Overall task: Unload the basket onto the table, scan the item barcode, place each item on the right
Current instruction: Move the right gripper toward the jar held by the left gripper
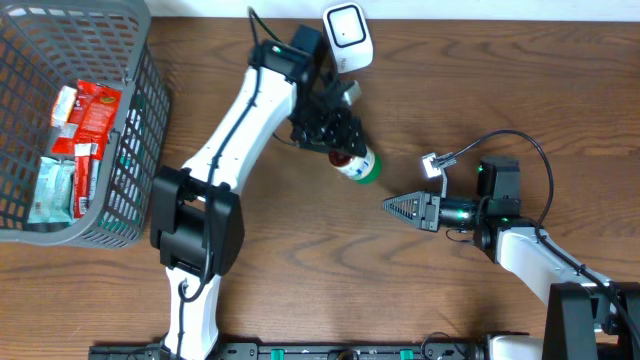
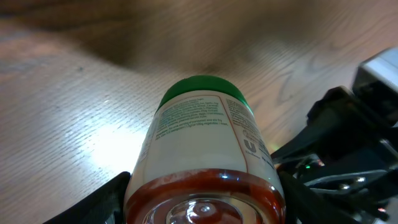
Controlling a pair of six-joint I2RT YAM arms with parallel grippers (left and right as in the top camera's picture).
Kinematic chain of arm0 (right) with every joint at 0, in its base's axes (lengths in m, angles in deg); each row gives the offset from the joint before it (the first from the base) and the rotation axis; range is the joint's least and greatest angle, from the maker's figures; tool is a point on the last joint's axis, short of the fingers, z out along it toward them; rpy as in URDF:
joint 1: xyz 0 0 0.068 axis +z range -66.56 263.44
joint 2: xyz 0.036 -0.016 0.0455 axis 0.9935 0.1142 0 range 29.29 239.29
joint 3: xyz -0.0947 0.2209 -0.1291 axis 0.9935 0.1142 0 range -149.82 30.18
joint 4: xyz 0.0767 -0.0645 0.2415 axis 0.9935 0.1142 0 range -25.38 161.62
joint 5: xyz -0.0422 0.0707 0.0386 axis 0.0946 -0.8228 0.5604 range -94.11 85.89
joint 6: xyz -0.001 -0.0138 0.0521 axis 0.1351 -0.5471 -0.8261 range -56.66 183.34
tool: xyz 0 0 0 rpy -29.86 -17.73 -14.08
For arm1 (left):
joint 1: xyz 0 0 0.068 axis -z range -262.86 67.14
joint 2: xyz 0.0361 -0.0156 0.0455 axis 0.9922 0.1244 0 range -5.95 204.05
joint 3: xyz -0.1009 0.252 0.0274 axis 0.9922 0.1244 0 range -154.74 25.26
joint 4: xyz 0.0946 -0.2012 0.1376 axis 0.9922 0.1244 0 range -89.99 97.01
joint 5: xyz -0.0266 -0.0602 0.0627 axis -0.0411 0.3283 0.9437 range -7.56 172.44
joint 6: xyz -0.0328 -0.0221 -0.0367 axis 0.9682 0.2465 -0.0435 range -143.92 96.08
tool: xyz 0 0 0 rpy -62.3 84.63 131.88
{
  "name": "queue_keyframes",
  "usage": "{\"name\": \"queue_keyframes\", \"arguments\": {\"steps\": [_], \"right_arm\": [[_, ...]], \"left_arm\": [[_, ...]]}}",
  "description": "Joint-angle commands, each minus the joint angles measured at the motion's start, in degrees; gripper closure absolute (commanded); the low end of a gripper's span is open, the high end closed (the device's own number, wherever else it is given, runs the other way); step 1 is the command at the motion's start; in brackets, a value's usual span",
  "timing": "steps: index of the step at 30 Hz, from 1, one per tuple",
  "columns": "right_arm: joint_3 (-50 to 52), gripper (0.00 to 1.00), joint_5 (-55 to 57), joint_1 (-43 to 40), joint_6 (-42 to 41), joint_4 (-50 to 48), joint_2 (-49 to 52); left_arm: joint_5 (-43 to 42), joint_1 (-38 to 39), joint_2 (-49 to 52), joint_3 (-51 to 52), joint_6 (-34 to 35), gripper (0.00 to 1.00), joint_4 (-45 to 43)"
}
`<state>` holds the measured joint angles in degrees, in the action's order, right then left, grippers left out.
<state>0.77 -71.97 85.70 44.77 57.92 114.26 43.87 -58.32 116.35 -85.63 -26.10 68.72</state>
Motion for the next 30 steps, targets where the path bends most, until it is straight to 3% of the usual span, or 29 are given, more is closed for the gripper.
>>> {"name": "queue_keyframes", "arguments": {"steps": [1,19,30], "right_arm": [[0.3,0.83,5.3,2.3,1.5,0.3,0.5],[0.3,0.96,26.6,12.2,1.4,1.1,0.5],[0.3,0.99,26.8,12.7,-1.7,1.8,0.6]], "left_arm": [[0.9,1.5,-0.4,1.9,1.0,0.46,-2.3],[3.5,2.8,-0.4,4.8,2.5,0.46,-3.0],[3.8,4.4,-0.4,6.7,3.4,0.46,-4.0]]}}
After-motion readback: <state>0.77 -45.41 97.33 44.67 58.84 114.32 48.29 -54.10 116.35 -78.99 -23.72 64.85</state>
